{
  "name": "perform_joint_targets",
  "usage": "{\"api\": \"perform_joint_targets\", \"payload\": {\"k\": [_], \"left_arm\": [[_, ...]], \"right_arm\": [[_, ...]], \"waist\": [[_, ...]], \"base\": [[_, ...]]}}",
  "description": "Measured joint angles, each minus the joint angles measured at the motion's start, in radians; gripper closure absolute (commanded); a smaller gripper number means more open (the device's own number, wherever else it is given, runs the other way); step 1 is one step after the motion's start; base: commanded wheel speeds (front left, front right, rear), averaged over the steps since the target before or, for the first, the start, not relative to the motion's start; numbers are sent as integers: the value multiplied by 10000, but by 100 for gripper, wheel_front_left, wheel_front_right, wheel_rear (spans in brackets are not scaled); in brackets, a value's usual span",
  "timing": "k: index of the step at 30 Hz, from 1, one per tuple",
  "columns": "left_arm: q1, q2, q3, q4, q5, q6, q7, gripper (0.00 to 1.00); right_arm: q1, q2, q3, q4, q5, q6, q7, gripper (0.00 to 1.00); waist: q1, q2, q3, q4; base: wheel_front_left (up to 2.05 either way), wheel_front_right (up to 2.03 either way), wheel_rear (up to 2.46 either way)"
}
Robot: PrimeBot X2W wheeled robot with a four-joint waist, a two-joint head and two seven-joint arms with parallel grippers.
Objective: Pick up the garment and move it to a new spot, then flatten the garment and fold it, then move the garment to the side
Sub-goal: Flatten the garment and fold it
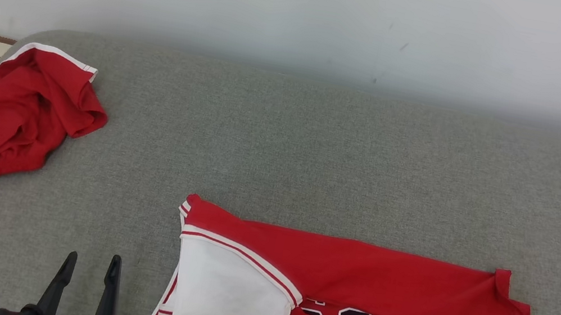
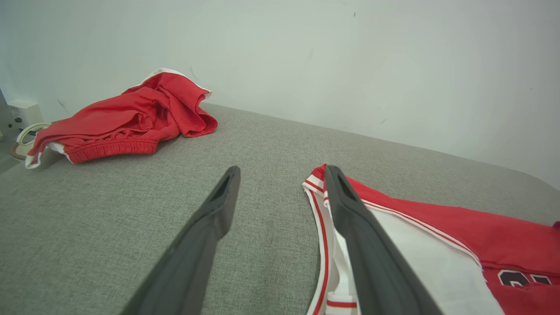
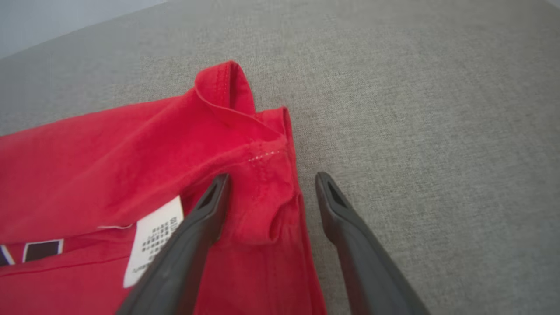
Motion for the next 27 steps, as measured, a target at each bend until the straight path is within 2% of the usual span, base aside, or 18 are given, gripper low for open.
{"api": "perform_joint_targets", "payload": {"k": [6,7,9,16,24,27], "left_arm": [[6,-228,138,27,299,-109,0,0],[7,-245,173,40,332,-142,0,0],[11,-284,242,69,366,-194,0,0],[22,-420,462,155,502,-362,0,0],[36,-566,694,213,650,-533,0,0],[70,-621,796,209,675,-535,0,0]], "right_arm": [[-174,247,-58,405,-109,0,153,0],[-235,280,-59,439,-107,0,155,55],[-308,326,-48,485,-107,0,140,100],[-515,297,-2,754,-104,2,-44,100],[-634,-533,-706,905,-153,6,-259,100],[-628,-660,-869,665,-77,6,-234,100]], "waist": [[0,0,37,15],[0,0,42,14],[1,0,45,12],[1,0,67,-12],[1,0,93,-50],[0,0,92,-119]], "base": [[0,0,0],[0,0,0],[0,0,0],[0,0,0],[0,0,0],[0,0,0]]}}
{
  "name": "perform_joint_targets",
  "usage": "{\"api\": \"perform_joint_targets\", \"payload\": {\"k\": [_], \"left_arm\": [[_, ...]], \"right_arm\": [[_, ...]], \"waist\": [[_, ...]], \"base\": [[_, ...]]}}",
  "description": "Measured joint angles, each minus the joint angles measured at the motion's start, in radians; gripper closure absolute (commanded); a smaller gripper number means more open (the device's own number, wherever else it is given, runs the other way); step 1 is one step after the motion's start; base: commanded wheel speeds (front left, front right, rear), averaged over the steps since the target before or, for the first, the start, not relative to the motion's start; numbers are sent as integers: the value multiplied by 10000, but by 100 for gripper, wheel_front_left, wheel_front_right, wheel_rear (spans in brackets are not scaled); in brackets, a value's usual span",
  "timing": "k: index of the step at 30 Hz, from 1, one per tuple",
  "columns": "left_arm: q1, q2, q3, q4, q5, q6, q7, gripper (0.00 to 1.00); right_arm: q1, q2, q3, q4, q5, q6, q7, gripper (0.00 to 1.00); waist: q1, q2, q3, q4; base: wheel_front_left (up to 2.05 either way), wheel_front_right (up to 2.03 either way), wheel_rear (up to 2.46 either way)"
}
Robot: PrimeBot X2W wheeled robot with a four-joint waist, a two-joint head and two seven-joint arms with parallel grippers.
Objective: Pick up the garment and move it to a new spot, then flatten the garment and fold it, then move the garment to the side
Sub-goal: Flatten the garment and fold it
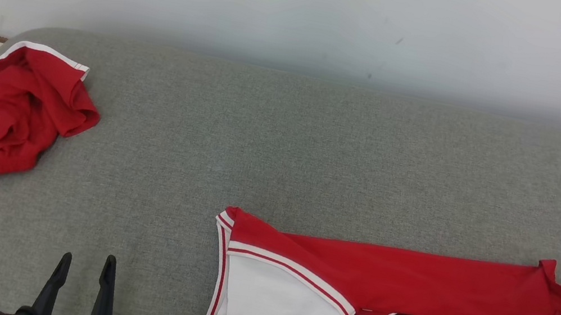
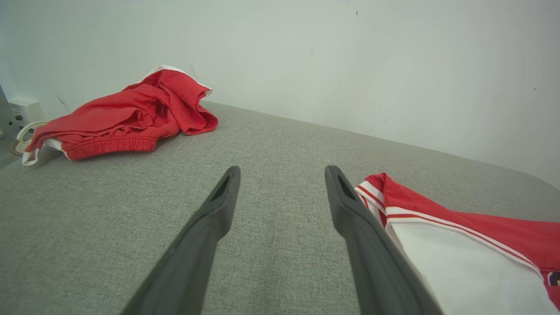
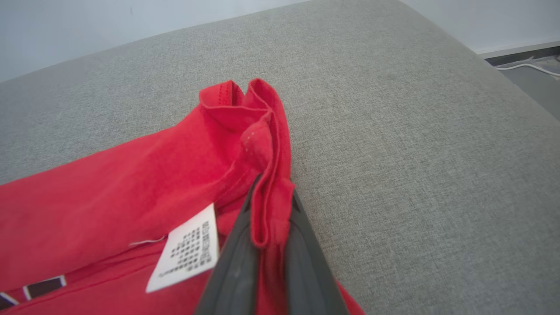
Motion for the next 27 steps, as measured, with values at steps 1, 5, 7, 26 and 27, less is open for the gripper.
{"api": "perform_joint_targets", "payload": {"k": [1,5,7,26,27], "left_arm": [[23,-13,36,4,10,-2,0,0],[127,-127,115,33,84,-82,0,0],[126,-157,153,50,127,-90,0,0],[132,-343,291,364,242,-357,-2,0],[132,-343,291,364,242,-357,-2,0]], "right_arm": [[1,-6,-2,-123,42,0,84,100],[31,-19,188,-775,278,0,286,100],[90,56,328,-1248,412,0,443,100],[1289,1551,2284,-6266,2364,-6,2660,100],[1289,1551,2284,-6266,2364,-6,2660,100]], "waist": [[0,0,-2,-37],[0,0,-30,-173],[1,0,-64,-232],[0,0,-461,17],[0,0,-461,17]], "base": [[0,0,0],[0,0,0],[0,0,0],[0,0,0],[0,0,0]]}}
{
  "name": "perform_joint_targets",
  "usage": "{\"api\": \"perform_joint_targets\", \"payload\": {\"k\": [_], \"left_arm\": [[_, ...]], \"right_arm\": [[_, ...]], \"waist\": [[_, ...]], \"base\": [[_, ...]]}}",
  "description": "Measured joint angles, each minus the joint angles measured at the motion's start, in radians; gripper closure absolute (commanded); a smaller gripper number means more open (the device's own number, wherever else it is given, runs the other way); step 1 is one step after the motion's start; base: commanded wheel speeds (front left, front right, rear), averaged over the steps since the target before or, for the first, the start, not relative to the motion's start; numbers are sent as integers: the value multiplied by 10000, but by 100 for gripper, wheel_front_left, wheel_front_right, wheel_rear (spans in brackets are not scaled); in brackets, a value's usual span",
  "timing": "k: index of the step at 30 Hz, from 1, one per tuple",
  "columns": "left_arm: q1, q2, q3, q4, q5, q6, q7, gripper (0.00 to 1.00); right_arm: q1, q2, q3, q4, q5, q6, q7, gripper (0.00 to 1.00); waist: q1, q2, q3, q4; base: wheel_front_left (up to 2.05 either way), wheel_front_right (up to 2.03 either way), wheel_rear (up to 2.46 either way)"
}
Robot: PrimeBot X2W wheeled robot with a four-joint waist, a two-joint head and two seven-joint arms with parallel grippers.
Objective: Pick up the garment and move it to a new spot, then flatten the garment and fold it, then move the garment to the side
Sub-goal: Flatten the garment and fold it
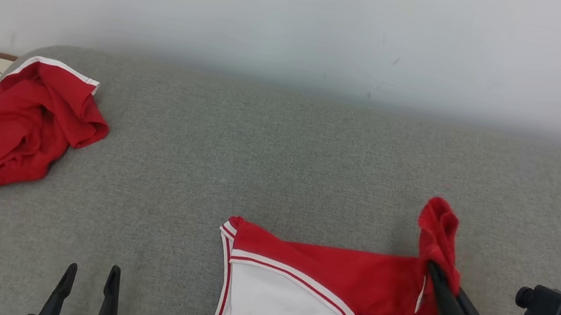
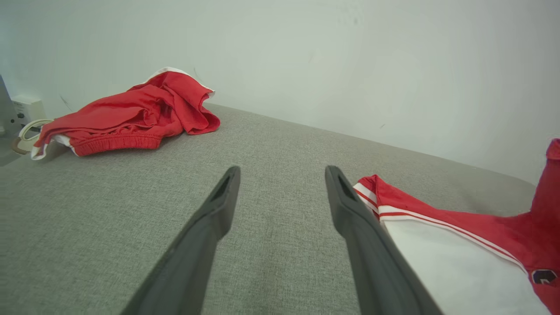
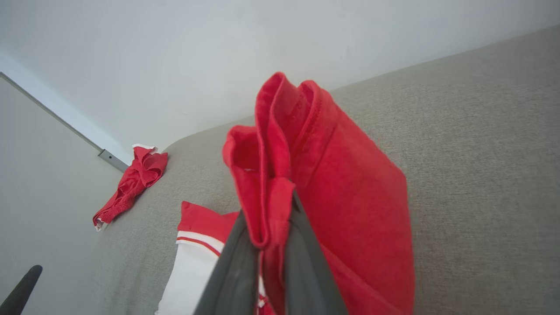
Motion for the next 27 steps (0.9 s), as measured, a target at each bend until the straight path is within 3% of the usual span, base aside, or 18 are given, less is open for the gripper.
{"api": "perform_joint_targets", "payload": {"k": [11,17,27], "left_arm": [[-4,-125,-113,184,31,-148,-10,0],[-62,-173,-178,341,33,-240,-10,0],[-384,-221,-295,552,42,-345,-10,0]], "right_arm": [[-180,982,1430,96,31,0,-56,100],[-698,1434,1971,1202,96,-2,-585,100],[-1432,1557,2638,3156,372,-2,-1360,100]], "waist": [[0,0,-78,569],[0,0,-16,946],[0,0,212,1345]], "base": [[0,0,0],[0,0,0],[0,0,0]]}}
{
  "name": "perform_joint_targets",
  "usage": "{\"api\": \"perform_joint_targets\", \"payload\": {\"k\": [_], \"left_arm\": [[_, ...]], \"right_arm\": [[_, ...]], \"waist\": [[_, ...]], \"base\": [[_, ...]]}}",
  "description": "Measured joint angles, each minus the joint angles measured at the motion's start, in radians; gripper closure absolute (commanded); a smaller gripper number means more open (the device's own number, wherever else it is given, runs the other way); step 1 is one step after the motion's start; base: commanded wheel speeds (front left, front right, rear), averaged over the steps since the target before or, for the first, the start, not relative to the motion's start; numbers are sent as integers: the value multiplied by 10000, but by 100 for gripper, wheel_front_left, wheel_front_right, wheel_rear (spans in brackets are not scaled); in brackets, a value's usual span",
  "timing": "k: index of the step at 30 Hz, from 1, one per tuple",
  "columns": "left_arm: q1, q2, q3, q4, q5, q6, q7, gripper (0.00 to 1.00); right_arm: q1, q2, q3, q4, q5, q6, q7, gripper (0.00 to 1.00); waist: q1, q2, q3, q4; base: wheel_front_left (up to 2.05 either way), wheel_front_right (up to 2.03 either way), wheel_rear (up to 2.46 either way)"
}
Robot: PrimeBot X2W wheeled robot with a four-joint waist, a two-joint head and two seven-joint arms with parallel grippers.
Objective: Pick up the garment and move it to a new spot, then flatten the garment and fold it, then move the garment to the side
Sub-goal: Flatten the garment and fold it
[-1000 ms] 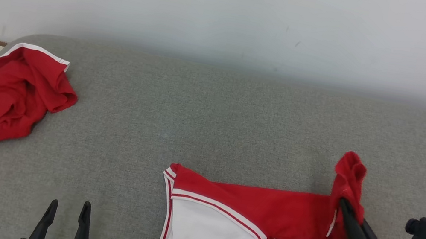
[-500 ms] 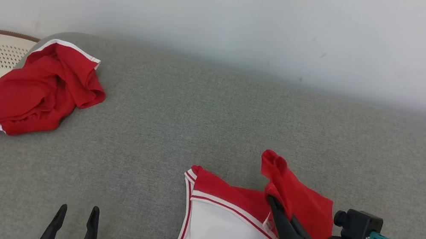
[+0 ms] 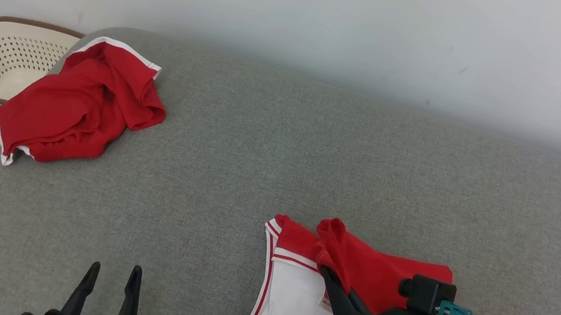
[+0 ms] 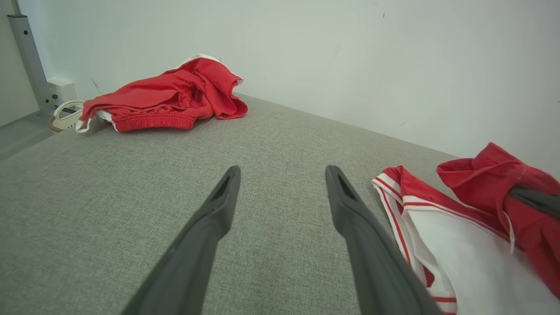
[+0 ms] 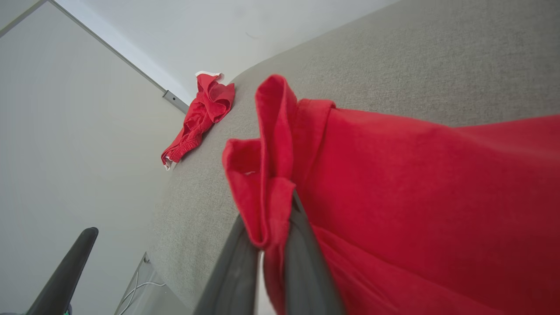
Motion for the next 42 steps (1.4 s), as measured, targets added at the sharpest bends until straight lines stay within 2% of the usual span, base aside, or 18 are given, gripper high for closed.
{"api": "perform_joint_targets", "payload": {"k": [10,11,12,13,18,23,32,39,42], "left_arm": [[-231,-40,-127,109,-2,-2,0,0],[-231,-42,-128,140,-6,-2,0,0],[-231,-42,-132,157,-10,-2,0,0],[-231,-44,-125,176,-12,-2,0,0],[-225,-52,-84,232,-12,0,0,0],[-194,-56,-40,238,-12,0,0,0],[-138,-61,48,140,-12,0,0,0],[-30,-61,161,52,2,0,0,0],[-31,-63,192,19,17,0,0,0]], "right_arm": [[-753,8,901,1411,780,0,-863,100],[-820,8,966,1553,809,0,-976,63],[-891,2,1045,1655,859,0,-1074,34],[-957,4,1120,1689,947,0,-1170,0],[-1252,10,1473,1613,1185,0,-1622,0],[-1362,-6,1292,984,1026,0,-2008,0],[-1066,-1089,-470,-385,-316,0,-2255,0],[-254,-1392,-2027,-951,-1601,0,-2163,0],[76,-1283,-2566,-1060,-1948,0,-2109,0]], "waist": [[0,0,244,191],[0,0,245,191],[0,0,240,188],[1,0,230,181],[0,0,140,101],[0,0,29,-11],[0,0,18,-180],[0,0,92,-305],[0,0,137,-363]], "base": [[0,0,0],[0,0,0],[0,0,0],[0,0,0],[0,0,0],[0,0,0],[0,0,0],[0,0,0],[0,0,0]]}}
